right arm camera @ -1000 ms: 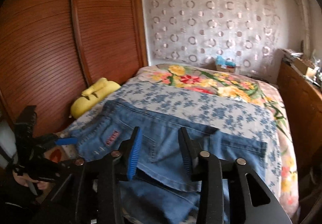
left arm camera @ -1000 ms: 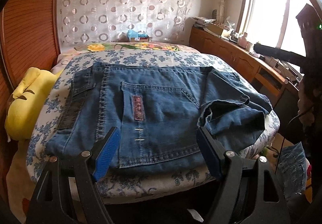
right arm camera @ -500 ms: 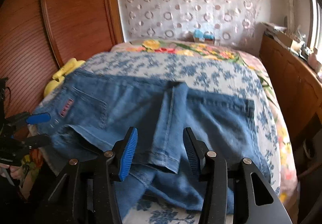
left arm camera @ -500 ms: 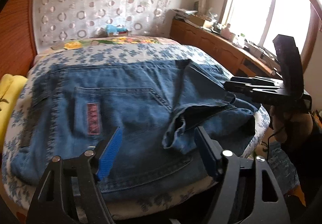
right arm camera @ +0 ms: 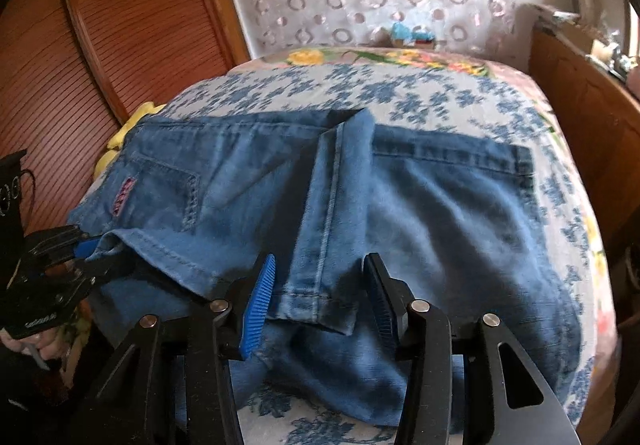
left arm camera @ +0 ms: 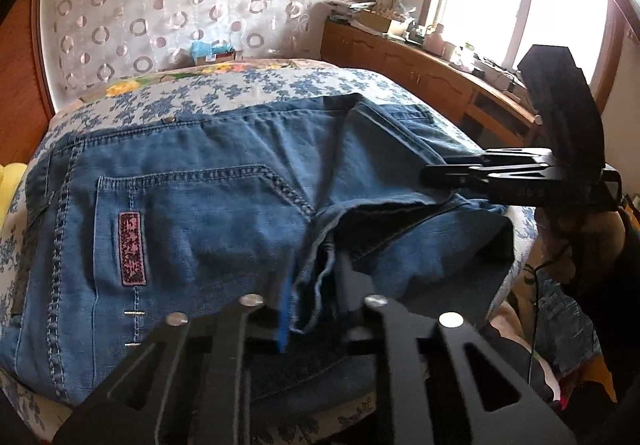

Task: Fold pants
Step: 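Grasp the leg hem again with the right gripper and lift while the left gripper holds the jeans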

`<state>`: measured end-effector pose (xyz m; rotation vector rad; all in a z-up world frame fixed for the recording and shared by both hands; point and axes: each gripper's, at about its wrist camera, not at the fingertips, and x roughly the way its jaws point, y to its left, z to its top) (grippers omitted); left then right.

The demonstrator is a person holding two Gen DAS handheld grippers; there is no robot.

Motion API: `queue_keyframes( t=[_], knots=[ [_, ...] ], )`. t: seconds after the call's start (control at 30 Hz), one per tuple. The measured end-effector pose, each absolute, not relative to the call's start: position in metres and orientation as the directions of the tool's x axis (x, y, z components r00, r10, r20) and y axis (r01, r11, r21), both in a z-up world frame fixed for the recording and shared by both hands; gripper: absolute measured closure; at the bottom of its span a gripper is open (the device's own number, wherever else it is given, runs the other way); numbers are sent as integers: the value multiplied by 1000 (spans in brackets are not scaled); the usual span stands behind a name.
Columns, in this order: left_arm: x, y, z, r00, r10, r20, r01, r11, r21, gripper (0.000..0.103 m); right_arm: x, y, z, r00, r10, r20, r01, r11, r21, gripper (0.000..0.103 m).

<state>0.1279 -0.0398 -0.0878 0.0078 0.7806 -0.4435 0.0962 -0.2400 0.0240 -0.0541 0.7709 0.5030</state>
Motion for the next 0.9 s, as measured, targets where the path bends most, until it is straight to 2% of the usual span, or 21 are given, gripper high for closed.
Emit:
queue_keyframes(
  t=[0.03,0.13,0.3,0.57,0.9],
  knots=[
    [125,-41,-85,627,-386,-677,396,906,-150,94,94,-237,25,594,429,-681,-472,871,137,79],
    [117,-38,-77,637,-400,-659,404,901,-156,96,87,-226,35,598,432,-674,-500,859,107,83],
    [102,-20,-50,679,-417,-604,391,902,-183,96,66,-217,73,649,471,-598,-532,842,86,83],
    [80,25,-15,756,-365,-544,332,929,-161,96,41,-178,143,678,555,-482,-604,794,64,83],
    [71,85,-26,780,-299,-549,225,954,-200,96,66,-102,172,613,618,-492,-691,721,46,83]
  ],
)
